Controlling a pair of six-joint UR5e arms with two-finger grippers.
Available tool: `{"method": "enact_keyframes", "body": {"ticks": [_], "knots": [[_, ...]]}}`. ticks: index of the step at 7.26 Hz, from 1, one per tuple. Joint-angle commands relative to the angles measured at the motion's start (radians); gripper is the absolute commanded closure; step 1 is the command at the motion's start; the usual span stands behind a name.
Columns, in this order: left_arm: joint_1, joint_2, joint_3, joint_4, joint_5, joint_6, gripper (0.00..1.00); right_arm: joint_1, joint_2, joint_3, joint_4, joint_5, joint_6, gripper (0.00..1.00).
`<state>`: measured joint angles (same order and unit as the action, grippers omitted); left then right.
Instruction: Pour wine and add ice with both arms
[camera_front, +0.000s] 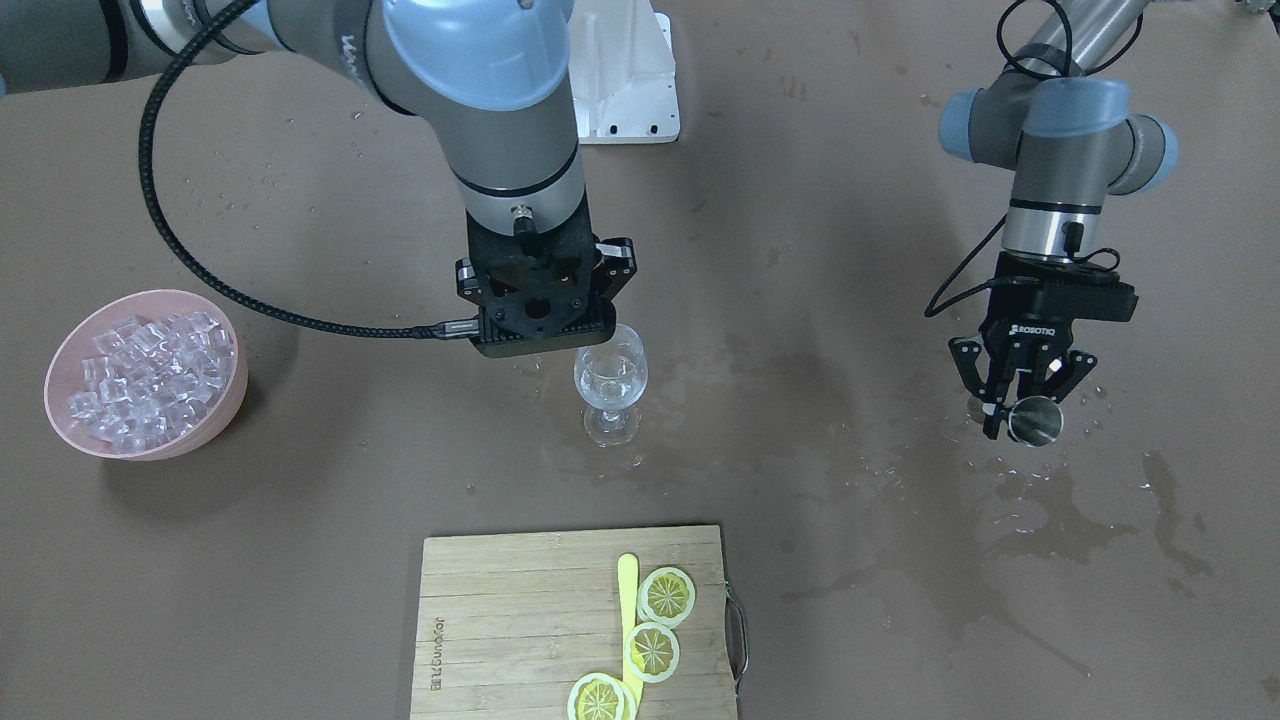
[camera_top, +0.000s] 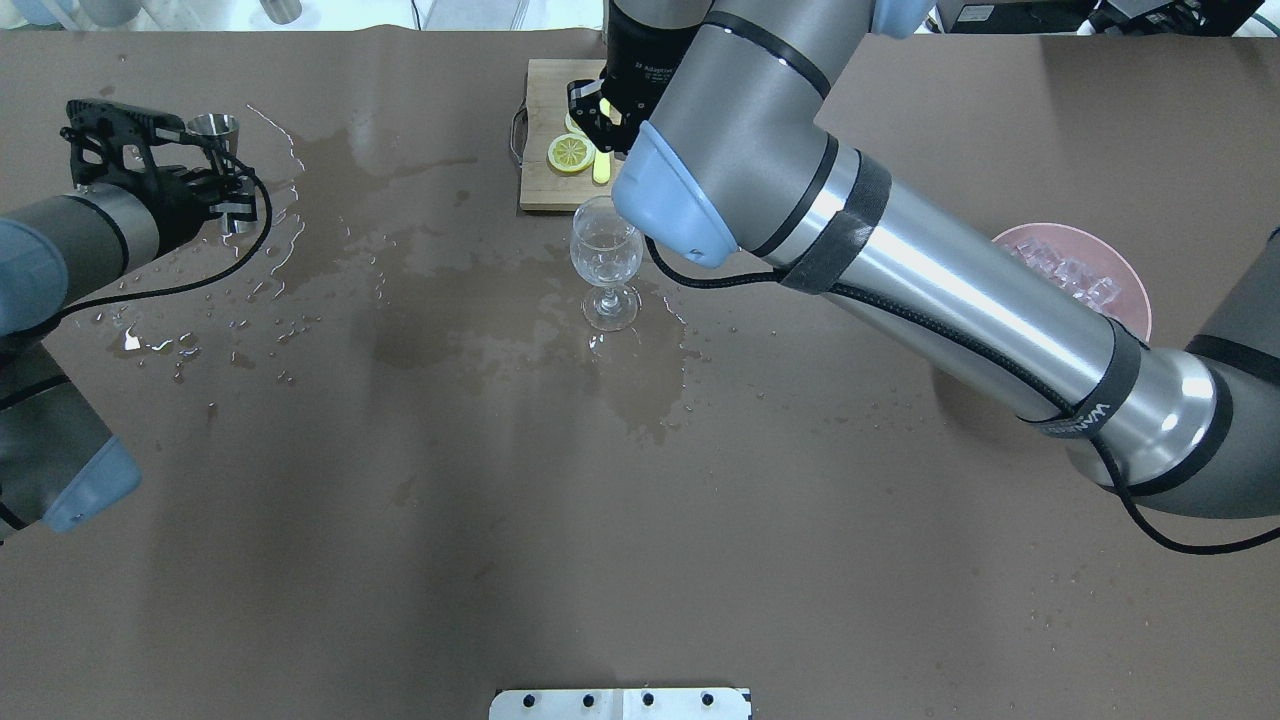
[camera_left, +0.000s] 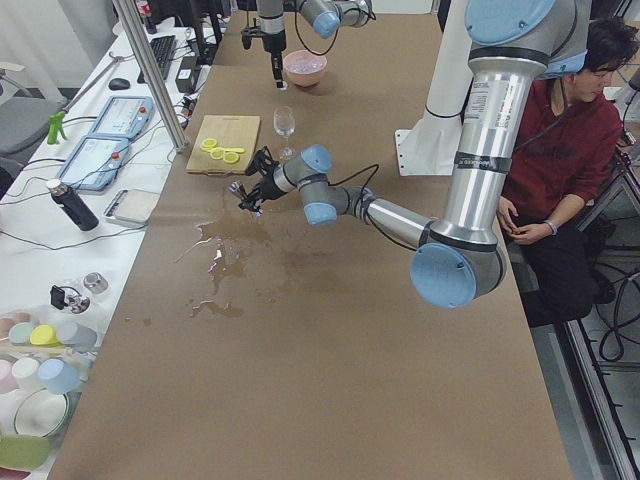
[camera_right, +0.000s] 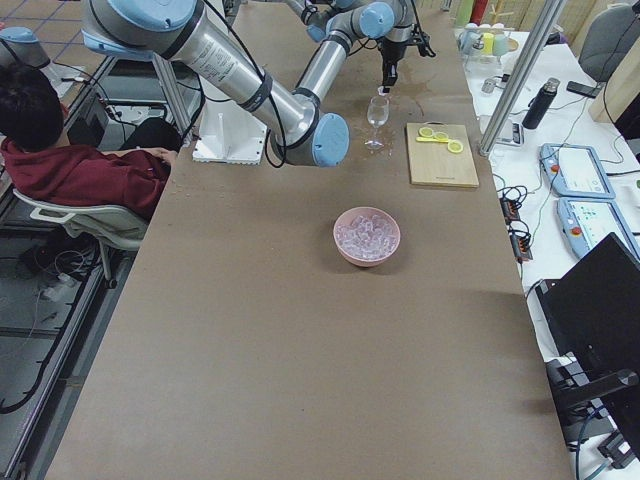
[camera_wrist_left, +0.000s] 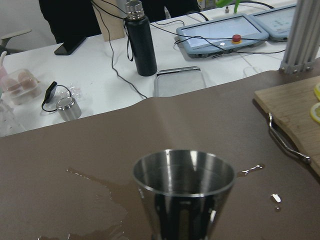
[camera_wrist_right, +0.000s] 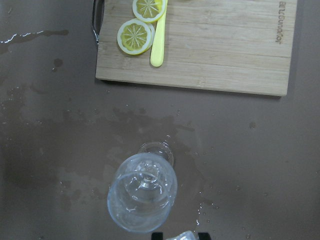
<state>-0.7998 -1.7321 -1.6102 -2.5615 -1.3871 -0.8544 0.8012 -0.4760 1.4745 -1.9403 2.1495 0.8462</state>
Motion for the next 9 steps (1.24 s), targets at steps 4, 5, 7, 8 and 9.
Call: {"method": "enact_keyframes", "body": {"ticks": [4,5,7,8,9], "knots": [[-0.004,0.02,0.271,-0.419,0.102,0.0,1.0,-0.03,0.046,-0.092,0.053,-0.036,0.002,0.87],[-0.004,0.02,0.304,-0.425,0.102,0.003,1.0,-0.037,0.048,-0.127,0.105,-0.049,0.004,0.88],[-0.004,0.019,0.312,-0.422,0.102,0.005,1.0,-0.039,0.056,-0.146,0.109,-0.05,0.002,0.88],[-0.007,0.019,0.314,-0.422,0.102,0.005,1.0,-0.04,0.057,-0.149,0.11,-0.054,0.004,0.88],[-0.01,0.02,0.314,-0.424,0.1,0.003,1.0,-0.04,0.057,-0.151,0.11,-0.056,0.002,0.88]]}}
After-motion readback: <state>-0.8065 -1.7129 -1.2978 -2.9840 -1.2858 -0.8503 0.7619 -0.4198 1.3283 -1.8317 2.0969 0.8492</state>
